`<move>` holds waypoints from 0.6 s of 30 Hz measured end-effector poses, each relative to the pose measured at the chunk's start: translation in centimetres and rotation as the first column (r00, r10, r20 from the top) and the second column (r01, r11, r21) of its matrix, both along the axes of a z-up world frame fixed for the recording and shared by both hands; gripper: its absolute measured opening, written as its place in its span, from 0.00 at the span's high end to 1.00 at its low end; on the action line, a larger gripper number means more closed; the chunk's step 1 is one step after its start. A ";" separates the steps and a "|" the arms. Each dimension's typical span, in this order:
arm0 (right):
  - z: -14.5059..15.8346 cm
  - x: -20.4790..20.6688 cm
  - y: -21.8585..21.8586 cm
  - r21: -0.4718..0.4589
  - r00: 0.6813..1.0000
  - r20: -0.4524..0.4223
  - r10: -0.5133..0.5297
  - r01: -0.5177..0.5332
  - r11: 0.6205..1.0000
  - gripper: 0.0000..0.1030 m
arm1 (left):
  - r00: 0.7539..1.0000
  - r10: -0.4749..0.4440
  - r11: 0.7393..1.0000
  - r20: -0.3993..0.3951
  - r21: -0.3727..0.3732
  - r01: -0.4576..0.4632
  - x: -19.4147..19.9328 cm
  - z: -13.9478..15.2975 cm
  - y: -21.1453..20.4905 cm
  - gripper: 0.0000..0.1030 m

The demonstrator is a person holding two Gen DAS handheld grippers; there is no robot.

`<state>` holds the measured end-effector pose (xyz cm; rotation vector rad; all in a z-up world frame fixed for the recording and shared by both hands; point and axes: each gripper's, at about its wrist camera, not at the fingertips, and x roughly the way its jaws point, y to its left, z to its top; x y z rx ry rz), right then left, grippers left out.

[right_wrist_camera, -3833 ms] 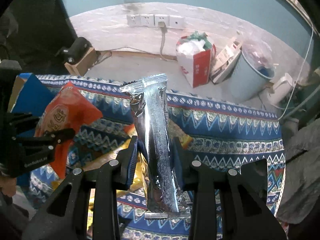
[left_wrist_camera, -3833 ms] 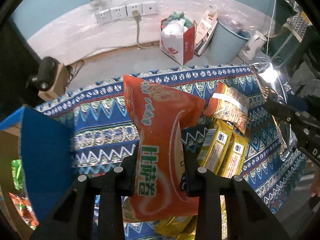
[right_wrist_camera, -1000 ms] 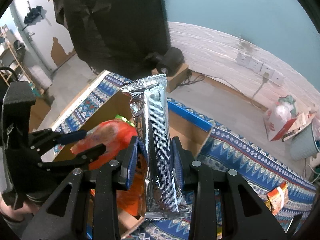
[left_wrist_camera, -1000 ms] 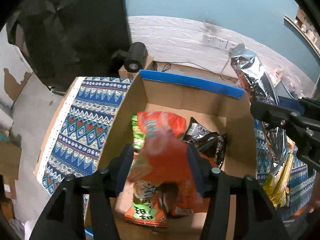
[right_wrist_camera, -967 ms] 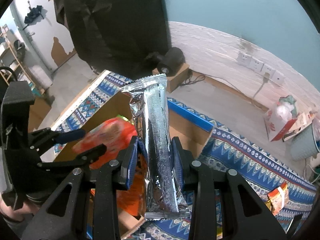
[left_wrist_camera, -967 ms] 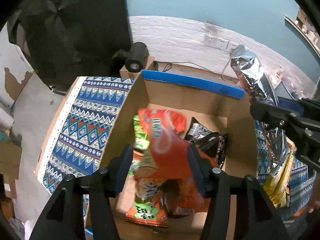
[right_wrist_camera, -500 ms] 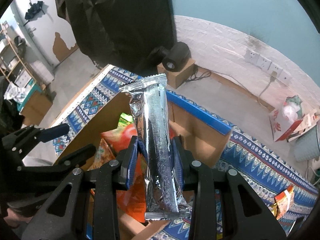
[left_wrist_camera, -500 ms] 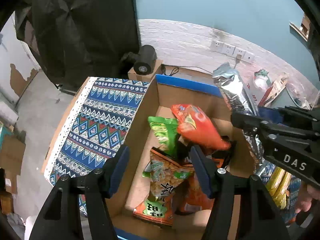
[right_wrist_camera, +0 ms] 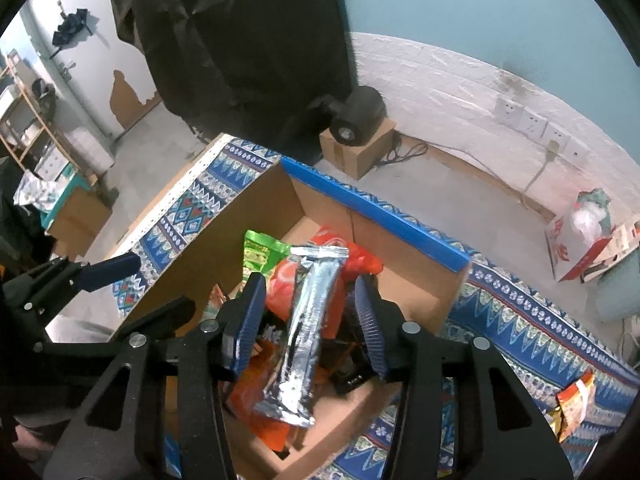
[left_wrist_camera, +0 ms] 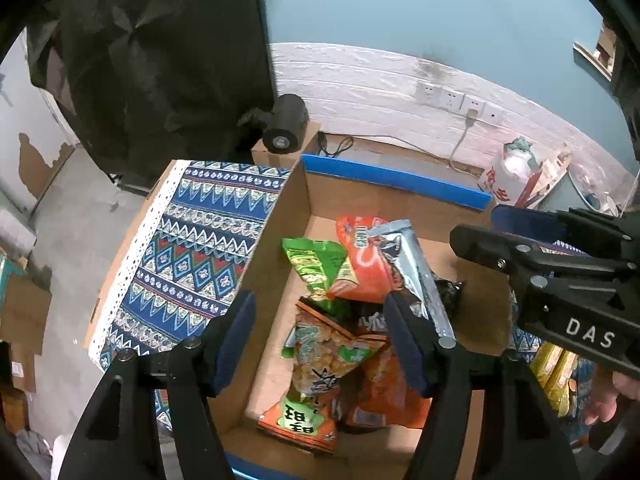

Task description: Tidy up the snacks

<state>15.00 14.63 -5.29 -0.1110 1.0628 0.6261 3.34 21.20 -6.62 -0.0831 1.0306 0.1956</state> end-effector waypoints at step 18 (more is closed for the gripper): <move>1.1 -1.3 -7.0 -0.061 0.997 0.037 -0.062 0.064 0.996 0.35 | 0.991 -0.130 0.991 -0.011 0.043 0.130 0.7 0.3 -5.8 0.26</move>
